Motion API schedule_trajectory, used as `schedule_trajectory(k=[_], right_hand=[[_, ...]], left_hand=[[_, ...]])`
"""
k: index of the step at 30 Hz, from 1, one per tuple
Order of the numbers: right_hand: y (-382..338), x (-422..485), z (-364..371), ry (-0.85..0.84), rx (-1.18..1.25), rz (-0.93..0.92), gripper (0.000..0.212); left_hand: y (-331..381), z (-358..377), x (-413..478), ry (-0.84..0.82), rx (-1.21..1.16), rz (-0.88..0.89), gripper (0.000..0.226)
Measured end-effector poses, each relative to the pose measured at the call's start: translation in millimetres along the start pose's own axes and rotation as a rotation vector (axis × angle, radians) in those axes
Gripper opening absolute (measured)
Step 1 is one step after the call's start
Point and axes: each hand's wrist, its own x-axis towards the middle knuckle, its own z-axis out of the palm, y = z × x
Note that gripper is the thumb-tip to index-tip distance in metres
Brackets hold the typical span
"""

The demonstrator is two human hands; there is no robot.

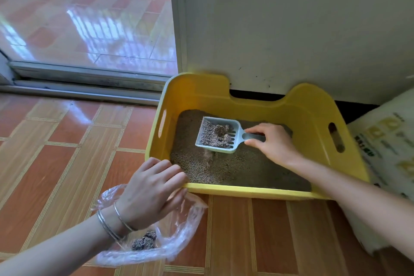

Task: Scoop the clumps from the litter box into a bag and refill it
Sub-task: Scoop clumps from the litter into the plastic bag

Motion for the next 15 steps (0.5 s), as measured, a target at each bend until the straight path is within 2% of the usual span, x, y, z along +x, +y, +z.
schedule_trajectory(k=[15], right_hand=[[2,-16,-7,0.007,0.029,0.016,0.028]], left_hand=[[3,-2,0,0.012,0.004,-0.022,0.032]])
